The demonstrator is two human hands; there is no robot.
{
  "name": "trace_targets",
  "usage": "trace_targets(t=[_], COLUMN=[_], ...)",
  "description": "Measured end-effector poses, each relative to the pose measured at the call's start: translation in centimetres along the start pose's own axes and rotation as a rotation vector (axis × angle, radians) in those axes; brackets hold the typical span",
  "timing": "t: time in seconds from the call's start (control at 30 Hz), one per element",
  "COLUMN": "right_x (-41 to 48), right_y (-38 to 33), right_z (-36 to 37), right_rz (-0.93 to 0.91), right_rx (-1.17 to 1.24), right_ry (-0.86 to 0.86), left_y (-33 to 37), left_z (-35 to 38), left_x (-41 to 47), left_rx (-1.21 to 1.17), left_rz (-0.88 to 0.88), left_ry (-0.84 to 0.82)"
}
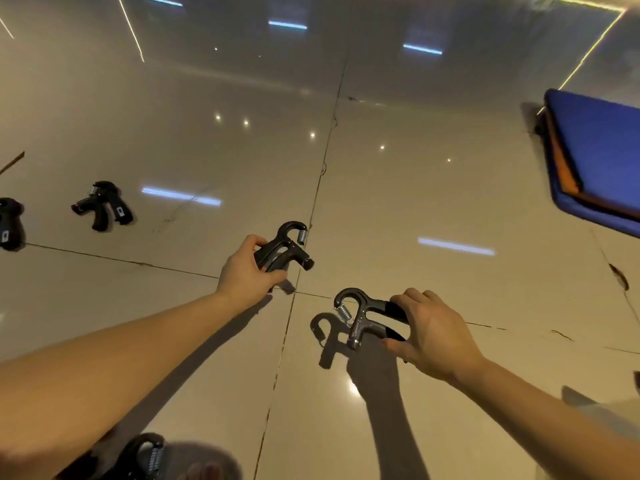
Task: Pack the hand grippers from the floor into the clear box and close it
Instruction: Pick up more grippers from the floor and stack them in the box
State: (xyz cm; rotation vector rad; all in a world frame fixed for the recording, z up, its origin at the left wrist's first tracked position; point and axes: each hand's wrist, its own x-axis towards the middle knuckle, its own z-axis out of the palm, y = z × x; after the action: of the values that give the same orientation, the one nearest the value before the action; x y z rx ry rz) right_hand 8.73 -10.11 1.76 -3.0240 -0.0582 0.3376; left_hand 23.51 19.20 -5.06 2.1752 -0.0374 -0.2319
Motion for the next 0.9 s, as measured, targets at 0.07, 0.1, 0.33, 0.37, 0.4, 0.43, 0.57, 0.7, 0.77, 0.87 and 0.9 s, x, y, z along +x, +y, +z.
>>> trace_targets(t=[0.07,0.1,0.33,0.37,0.4,0.43,0.57,0.7,0.77,0.87,0.9], right_x=[-3.0,-4.7,-16.8,-18.4,-19.9,-21.2,-25.7,-28.7,-30.0,-31.8,-32.4], right_y=[2.9,4.4,14.5,15.7,16.9,18.0,21.7,24.8,26.2,28.6,29.4], right_z=[-3.3,-5.0,-13.7,-14.3,-14.6,-14.7,-14.5,-14.3,-14.3,-14.4,-14.4], right_rz=[0.019,0.030,0.191,0.221,0.246,0.266,0.321,0.346,0.353,0.371,0.379], right_rx=[-0.058,-0.078,-0.125,-0.105,-0.078,-0.048,0.025,0.067,0.074,0.093,0.098], right_ry=[0.055,0.089,0.292,0.319,0.348,0.379,0.430,0.434,0.432,0.432,0.429], left_y=[4.2,6.3,20.1,21.8,23.3,24.8,29.8,33.1,34.4,36.2,36.6], left_z=[0.4,0.7,4.3,5.1,5.8,6.6,10.5,14.9,16.7,18.8,19.4], left_x=[-1.7,-2.5,-10.2,-11.4,-12.6,-13.7,-17.7,-21.3,-22.9,-24.9,-25.5], left_rx=[-0.005,-0.004,-0.004,0.008,0.025,0.042,0.111,0.146,0.170,0.222,0.239], left_rz=[0.084,0.128,0.362,0.388,0.413,0.437,0.513,0.534,0.542,0.565,0.571], left_ry=[-0.051,-0.072,-0.219,-0.252,-0.283,-0.312,-0.397,-0.426,-0.458,-0.521,-0.538])
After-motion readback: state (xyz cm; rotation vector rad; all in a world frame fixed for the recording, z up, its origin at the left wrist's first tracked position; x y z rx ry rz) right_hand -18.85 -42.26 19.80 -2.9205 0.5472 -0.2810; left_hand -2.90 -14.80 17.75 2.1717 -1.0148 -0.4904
